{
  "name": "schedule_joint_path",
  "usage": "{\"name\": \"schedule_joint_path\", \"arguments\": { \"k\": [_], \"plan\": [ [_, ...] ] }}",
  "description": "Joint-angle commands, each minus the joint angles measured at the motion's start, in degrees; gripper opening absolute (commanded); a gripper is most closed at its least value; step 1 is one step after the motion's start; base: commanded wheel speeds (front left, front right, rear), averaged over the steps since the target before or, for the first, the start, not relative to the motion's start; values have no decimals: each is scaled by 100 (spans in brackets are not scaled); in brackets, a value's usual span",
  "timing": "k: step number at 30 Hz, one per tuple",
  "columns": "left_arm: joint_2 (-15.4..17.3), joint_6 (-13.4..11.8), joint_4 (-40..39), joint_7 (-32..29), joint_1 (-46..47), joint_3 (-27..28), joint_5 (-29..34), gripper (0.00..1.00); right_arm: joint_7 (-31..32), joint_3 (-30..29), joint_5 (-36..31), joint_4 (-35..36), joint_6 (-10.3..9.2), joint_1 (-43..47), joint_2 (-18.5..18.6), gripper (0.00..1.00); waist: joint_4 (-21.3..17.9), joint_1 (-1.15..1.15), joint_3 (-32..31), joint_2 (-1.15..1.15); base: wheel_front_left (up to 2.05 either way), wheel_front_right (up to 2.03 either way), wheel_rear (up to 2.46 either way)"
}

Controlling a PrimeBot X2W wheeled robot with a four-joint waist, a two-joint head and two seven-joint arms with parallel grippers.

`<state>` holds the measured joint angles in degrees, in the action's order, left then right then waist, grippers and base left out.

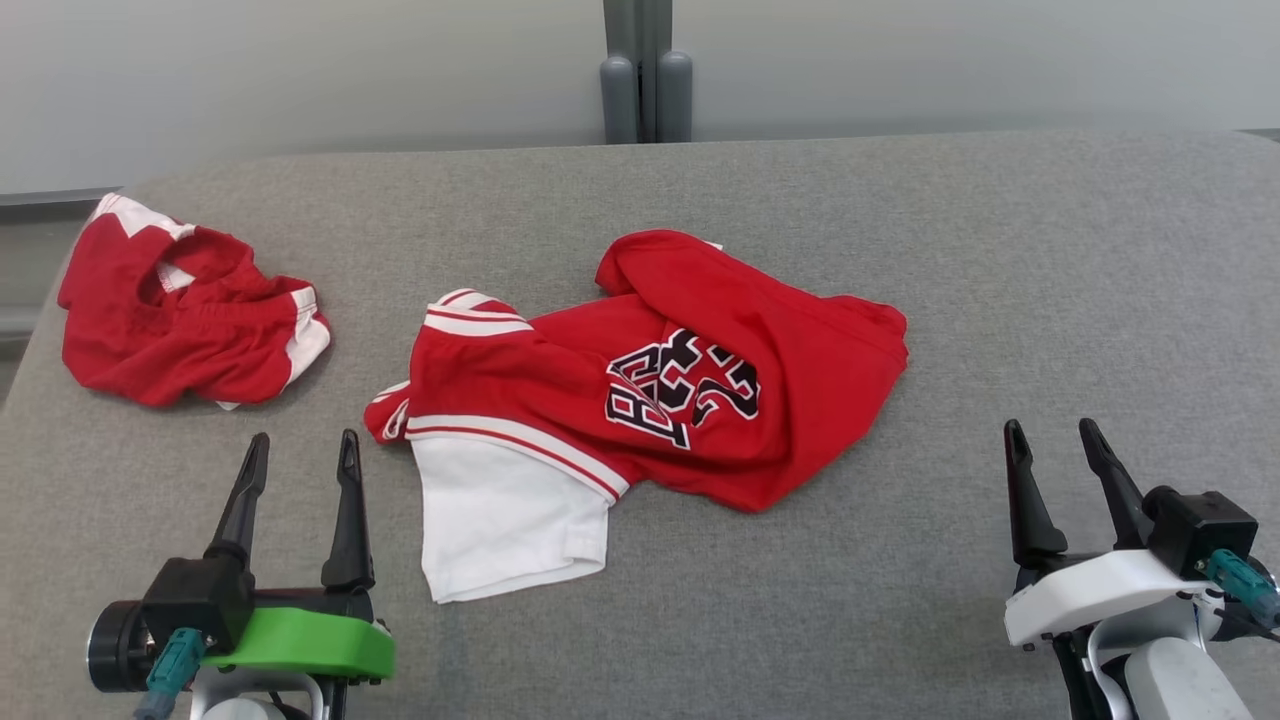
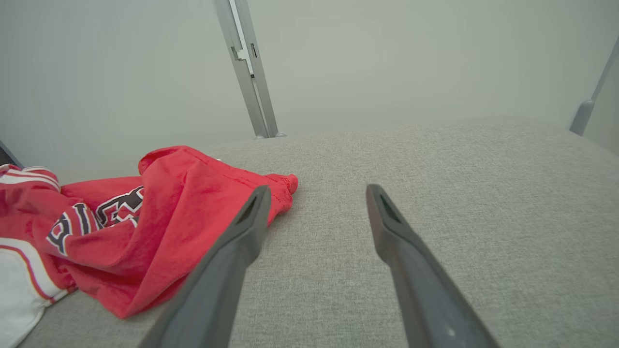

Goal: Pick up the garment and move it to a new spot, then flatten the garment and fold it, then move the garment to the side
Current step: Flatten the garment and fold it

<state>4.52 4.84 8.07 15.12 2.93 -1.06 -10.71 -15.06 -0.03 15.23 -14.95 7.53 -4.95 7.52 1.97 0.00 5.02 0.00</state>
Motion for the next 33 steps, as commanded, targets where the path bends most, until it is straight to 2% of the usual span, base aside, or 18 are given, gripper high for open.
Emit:
{"name": "schedule_joint_path", "arguments": {
  "k": [1,11,20,29,30,31,32,33],
  "plan": [
    [-13,28,-17,3,-56,34,49,100,-17,6,-35,-33,-8,46,19,100,73,0,-5,0,0,0,0],
    [-131,163,40,3,224,43,201,100,-17,303,-86,-343,-8,-729,409,100,240,0,223,0,0,0,0],
    [-161,180,77,3,469,-133,51,100,-16,751,-68,-1713,-8,-1969,844,100,653,0,655,0,0,0,0],
    [-161,83,103,3,616,-400,-137,100,-17,1172,226,-3070,-8,-2455,861,100,964,0,844,0,0,0,0],
    [-161,73,107,3,625,-412,-155,100,-17,1225,289,-3178,-8,-2491,848,53,977,0,852,0,0,0,0],
    [-160,71,108,3,631,-420,-160,100,-17,1244,348,-3240,-8,-2528,847,37,984,0,861,0,0,0,0],
    [-160,58,109,3,637,-434,-161,100,-17,1281,438,-3331,-8,-2549,830,0,988,0,869,0,0,0,0],
    [-160,56,110,3,639,-450,-167,100,-17,1322,493,-3416,-8,-2558,810,0,990,0,873,0,0,0,0]
  ]
}}
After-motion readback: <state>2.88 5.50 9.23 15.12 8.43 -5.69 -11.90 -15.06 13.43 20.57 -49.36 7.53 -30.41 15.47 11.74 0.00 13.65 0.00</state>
